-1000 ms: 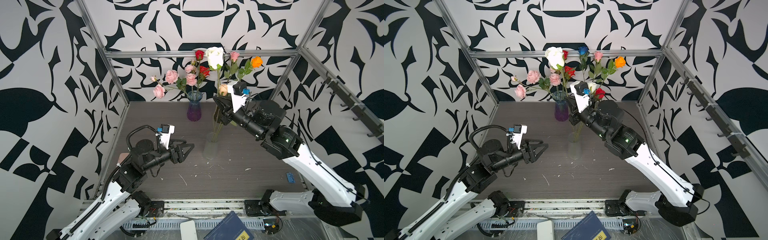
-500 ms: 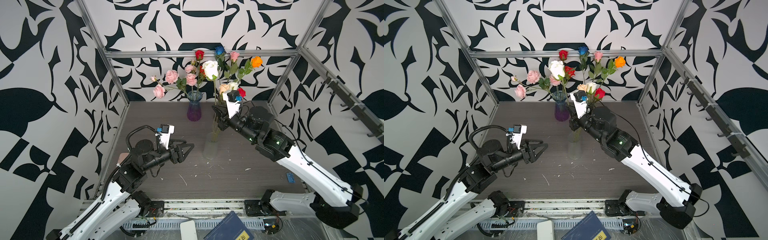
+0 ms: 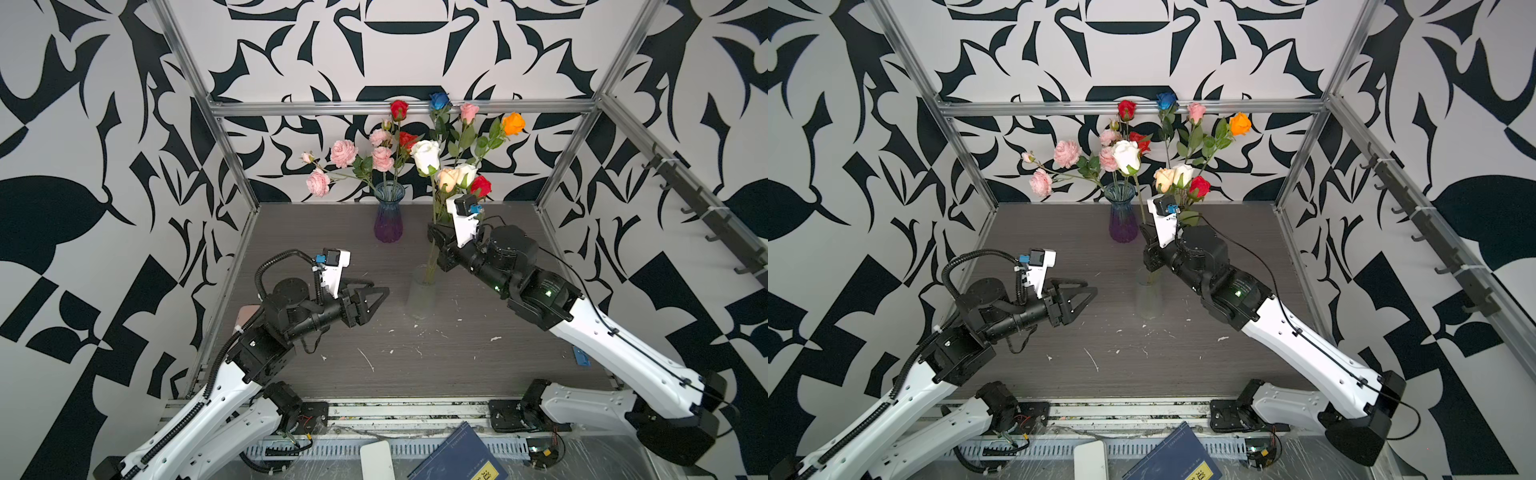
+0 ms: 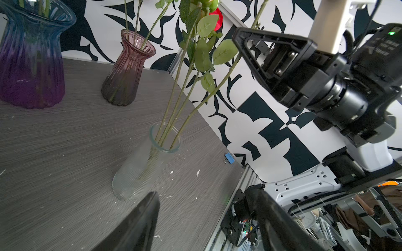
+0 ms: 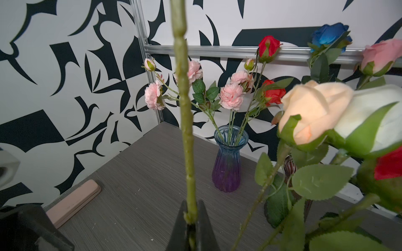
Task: Arrange the flowers into the vase
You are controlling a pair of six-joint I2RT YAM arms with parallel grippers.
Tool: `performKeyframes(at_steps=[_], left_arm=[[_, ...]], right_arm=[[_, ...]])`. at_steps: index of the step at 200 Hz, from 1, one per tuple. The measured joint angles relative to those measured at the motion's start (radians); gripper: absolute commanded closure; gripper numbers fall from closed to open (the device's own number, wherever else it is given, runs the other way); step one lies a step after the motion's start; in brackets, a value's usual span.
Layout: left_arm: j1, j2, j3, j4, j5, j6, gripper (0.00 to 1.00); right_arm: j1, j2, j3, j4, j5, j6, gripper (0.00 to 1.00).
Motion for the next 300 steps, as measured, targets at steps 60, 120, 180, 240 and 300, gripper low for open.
performKeyframes(at_steps=[60,120,180,240,300], left_arm=[[0.000,-0.002,0.000,0.000,0.000,0.000,0.26],[0.000,-0.011,0.000,-0.001,0.000,0.000,0.26],[0.000,-0.013,0.000,-0.001,0.000,0.000,0.25],[0.000,-0.018,0.000,-0.001,0.000,0.000,0.25],[0.000,-0.005,0.000,-0.004,0.009,-0.001,0.31]], right_arm=[[-0.002,0.031,-0.008,-0.018,0.000,0.035,0.95],[-0.003,0.041,-0.014,-0.037,0.001,0.048,0.81],[-0.003,0.041,-0.014,-0.038,0.003,0.055,0.73],[-0.008,0.041,-0.014,-0.059,0.008,0.063,0.61],[-0.008,-0.026,-0.002,-0.151,0.041,0.095,0.62]])
